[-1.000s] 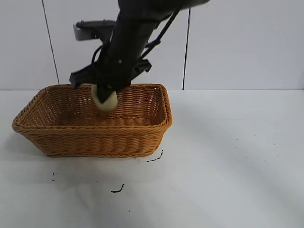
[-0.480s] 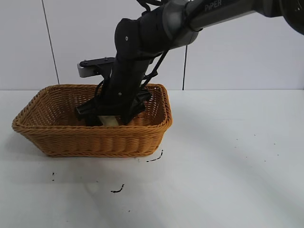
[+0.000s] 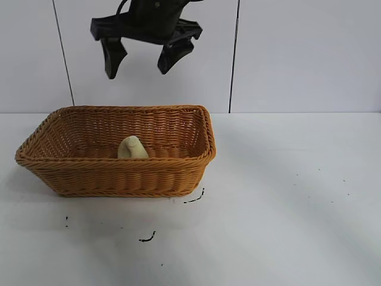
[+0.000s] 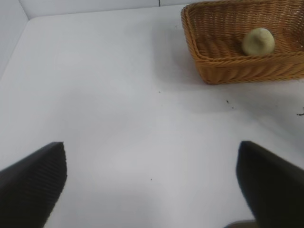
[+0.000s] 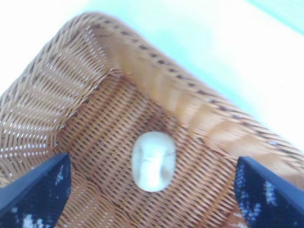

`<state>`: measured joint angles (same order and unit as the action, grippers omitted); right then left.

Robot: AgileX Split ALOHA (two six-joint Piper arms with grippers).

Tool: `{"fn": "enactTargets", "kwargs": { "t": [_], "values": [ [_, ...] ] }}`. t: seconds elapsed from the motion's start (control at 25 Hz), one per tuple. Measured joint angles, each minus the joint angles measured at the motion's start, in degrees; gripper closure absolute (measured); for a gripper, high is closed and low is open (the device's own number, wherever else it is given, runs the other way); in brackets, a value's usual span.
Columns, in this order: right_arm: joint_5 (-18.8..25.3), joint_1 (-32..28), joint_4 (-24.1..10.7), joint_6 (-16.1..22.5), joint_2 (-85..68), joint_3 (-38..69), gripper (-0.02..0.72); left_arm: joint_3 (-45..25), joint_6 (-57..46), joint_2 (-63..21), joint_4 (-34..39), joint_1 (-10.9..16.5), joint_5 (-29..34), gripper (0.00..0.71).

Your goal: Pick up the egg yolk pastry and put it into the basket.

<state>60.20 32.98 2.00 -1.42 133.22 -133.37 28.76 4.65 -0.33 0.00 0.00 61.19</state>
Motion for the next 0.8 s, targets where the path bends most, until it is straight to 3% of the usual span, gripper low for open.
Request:
{"fn": "enactTargets", "kwargs": {
  "t": [0.4,0.8],
  "values": [
    [8.6,-15.3,-2.6,0.1,0.0,-0.5,0.036,0.0,0.0,0.0,0.0,0.0,0.0,0.014],
    [9.2,-30.8,-2.0,0.1,0.0,-0.5,0.036,0.0,0.0,0.0,0.0,0.0,0.0,0.014]
  ]
}}
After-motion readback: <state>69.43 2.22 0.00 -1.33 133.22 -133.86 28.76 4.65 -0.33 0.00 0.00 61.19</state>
